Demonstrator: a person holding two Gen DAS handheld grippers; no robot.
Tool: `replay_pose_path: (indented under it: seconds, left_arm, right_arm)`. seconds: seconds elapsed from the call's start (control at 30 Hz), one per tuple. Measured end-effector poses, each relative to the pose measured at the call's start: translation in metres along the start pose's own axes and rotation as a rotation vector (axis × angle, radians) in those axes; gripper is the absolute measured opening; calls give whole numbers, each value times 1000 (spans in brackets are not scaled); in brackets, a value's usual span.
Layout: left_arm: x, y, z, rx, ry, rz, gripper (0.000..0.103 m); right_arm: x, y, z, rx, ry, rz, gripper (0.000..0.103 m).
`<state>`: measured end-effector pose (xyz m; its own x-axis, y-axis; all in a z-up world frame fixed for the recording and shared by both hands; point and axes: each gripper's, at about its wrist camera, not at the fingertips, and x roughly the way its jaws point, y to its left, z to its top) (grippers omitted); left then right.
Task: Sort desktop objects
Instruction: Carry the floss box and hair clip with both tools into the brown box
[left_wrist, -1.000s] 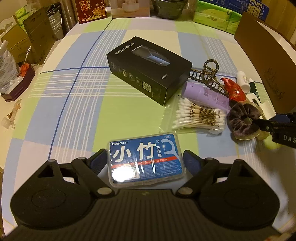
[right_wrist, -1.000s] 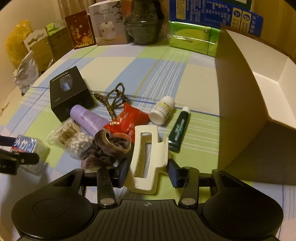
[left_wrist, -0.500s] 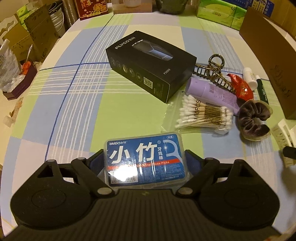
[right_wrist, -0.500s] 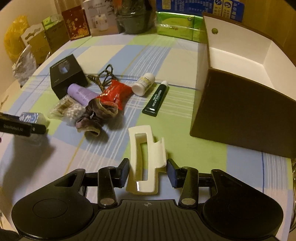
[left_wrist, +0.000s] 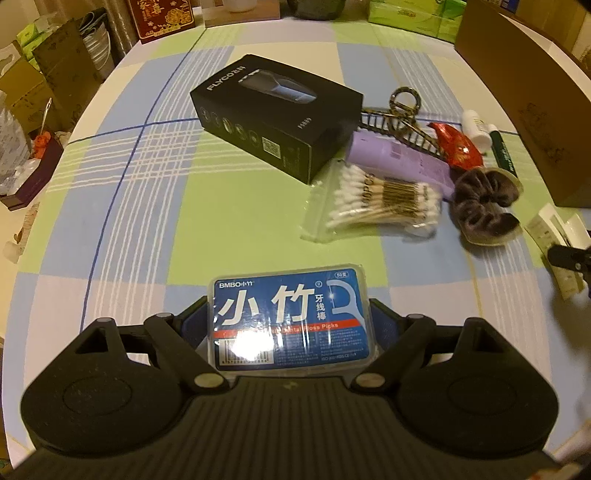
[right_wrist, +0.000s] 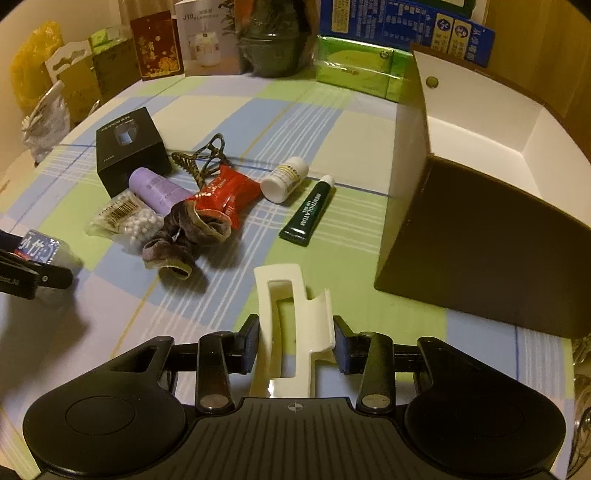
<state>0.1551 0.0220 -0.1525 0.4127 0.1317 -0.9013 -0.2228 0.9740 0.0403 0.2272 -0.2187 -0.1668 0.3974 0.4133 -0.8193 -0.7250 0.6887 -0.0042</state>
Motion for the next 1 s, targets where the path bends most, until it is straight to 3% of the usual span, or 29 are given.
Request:
replay_pose_path:
  seconds: [0.33, 0.53, 0.77, 1.0]
  left_arm:
    - [-48, -34, 11, 119, -89, -87, 85]
    - [-79, -75, 32, 218, -156, -167, 85]
    - [-103, -131, 60, 327, -233, -276, 85]
    - [-106, -195, 96, 420, -291, -348, 85]
  right_arm:
    - [-49, -30, 6, 106, -28, 124, 38]
    - [-90, -61, 6, 172, -70, 134, 38]
    - [-132, -110, 10, 264, -147, 89, 38]
    - [-148, -161, 28, 297, -200, 28, 38]
